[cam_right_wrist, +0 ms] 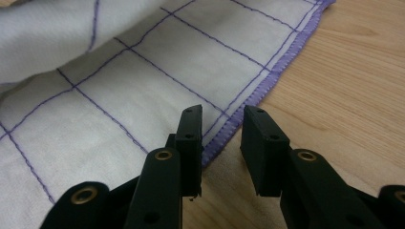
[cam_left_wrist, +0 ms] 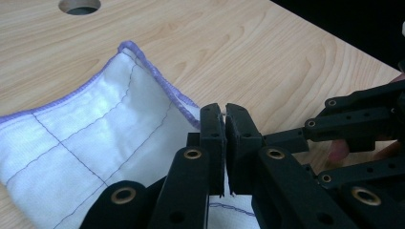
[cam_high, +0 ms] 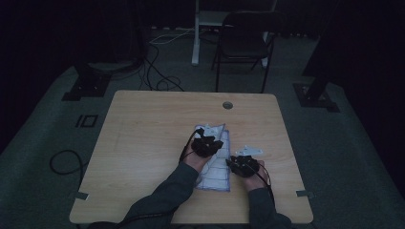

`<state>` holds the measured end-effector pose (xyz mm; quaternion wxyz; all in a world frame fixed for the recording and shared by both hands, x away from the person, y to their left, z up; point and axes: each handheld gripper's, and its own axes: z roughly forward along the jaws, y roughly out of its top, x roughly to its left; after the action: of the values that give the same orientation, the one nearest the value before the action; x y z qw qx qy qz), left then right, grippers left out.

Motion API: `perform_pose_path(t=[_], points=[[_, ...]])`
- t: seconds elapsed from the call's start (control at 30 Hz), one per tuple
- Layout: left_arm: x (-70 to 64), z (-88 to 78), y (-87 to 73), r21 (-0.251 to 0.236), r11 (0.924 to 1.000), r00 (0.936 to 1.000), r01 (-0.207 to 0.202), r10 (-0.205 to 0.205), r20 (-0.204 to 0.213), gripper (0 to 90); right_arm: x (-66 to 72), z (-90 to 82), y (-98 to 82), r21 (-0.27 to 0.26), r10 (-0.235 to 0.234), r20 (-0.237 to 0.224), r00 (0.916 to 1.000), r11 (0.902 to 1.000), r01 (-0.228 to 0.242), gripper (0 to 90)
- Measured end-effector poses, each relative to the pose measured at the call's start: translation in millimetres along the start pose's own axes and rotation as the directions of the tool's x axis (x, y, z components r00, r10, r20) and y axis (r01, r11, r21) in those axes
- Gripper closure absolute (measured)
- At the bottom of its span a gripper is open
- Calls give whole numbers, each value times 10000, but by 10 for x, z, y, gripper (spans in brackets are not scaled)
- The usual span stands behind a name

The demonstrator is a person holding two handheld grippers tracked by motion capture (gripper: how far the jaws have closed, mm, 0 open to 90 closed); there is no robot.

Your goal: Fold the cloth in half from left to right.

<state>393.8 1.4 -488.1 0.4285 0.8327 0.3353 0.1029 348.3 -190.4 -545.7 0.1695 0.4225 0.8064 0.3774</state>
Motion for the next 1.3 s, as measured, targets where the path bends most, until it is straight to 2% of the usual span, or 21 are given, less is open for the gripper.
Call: perform_pose_path(t=[0.2,0.4,0.47,0.63,0.67,0.7,0.8,0.97,1.17,1.3], points=[[-12,89,-63,283,9996,9998,25,-30,172,872,1,-1,0,11,33,-7,10000,10000,-33,697],[-24,102,-90,355,9994,9994,-60,48,343,863,1,0,0,4,10,7,10000,10000,-10,697],[-27,73,-98,196,9998,9989,-10,1,461,792,0,-1,0,6,21,-8,10000,10000,-21,697],[2,-156,-98,-198,9998,9992,30,-22,407,753,1,0,-1,-4,29,-7,10000,10000,-29,697],[2,-156,-98,-198,9998,9992,30,-22,407,753,1,0,-1,-4,29,-7,10000,10000,-29,697],[40,-246,-110,-289,9996,9996,74,-66,282,753,1,0,-1,-9,20,-1,10000,10000,-20,697],[84,-330,-131,-348,9993,9999,119,-114,125,754,2,0,-1,-11,19,3,10000,10000,-19,697],[206,-530,-257,-405,9980,9987,488,-495,-155,741,0,1,-1,-21,16,-3,10000,10000,-16,697],[279,-614,-402,-320,9969,9969,724,-734,-296,705,1,1,-2,-23,18,-3,10000,10000,-18,696],[314,-620,-538,-100,9953,9949,959,-961,-303,659,3,1,-3,-27,24,13,10000,10000,-24,693]])
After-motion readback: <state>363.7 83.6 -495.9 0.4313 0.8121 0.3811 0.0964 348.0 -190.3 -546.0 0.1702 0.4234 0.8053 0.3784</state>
